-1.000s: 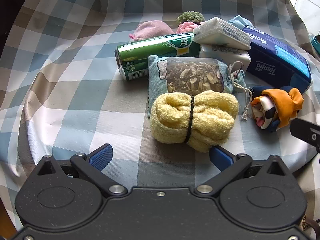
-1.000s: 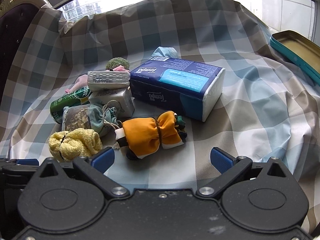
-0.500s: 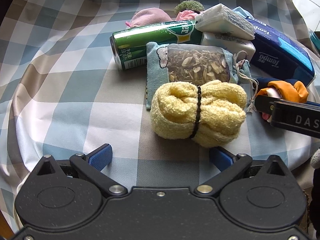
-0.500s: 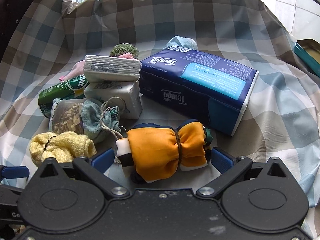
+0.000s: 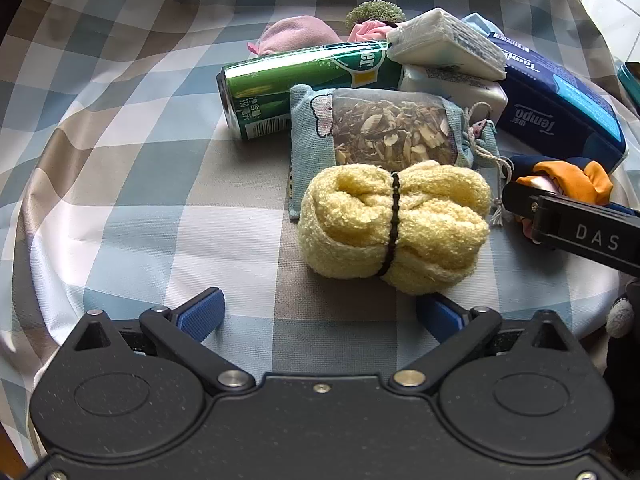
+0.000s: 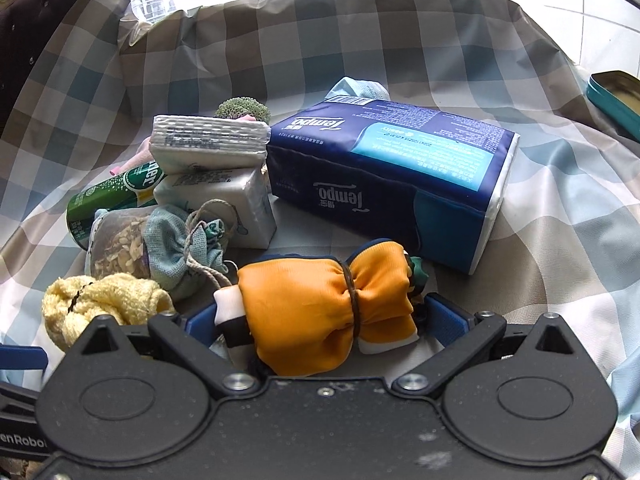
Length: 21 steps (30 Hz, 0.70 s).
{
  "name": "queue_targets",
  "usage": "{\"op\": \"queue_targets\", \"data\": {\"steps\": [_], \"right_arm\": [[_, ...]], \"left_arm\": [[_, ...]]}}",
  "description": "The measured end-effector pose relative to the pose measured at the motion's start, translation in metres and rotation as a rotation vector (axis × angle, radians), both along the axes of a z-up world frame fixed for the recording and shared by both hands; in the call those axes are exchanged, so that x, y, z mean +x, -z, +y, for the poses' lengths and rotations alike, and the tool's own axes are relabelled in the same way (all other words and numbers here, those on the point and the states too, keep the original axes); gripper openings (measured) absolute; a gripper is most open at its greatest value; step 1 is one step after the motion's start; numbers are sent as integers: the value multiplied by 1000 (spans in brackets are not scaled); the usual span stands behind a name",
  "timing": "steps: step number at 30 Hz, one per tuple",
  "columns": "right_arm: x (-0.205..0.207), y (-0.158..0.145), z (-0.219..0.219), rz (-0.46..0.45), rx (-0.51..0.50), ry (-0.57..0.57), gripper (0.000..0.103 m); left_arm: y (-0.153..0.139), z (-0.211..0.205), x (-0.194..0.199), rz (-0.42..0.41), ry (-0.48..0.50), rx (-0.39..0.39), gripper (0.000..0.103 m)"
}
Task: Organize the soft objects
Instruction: 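Reach the left tool to the yellow towel roll while the right tool reaches the orange bundle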
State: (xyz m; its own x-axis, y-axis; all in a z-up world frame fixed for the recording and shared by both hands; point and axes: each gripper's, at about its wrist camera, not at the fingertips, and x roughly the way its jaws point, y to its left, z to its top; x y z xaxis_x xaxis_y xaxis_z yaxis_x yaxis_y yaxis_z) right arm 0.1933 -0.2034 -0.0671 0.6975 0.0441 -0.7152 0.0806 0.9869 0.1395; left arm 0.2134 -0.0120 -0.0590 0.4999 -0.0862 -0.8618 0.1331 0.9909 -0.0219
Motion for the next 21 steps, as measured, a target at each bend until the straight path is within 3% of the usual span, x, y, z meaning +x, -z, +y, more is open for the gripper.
{"op": "queue_targets", "data": {"steps": [2, 5, 14, 19, 21], "right_arm": [[-2, -2, -3, -10, 5, 9, 90], [-4, -4, -6, -15, 6, 9, 85], [-13, -12, -20, -13, 77, 43, 83], [-19, -13, -28, 1, 112, 72, 83], [-21, -14, -29, 1, 116, 78, 82]], "left_arm": [[-4, 0, -2, -9, 11, -15, 93], [-12, -5, -6, -48, 28, -27, 93], [-25, -17, -3, -123, 64, -38, 95], [-17, -27, 7, -127, 67, 2, 95], [-12, -30, 9, -122, 72, 19, 90]]}}
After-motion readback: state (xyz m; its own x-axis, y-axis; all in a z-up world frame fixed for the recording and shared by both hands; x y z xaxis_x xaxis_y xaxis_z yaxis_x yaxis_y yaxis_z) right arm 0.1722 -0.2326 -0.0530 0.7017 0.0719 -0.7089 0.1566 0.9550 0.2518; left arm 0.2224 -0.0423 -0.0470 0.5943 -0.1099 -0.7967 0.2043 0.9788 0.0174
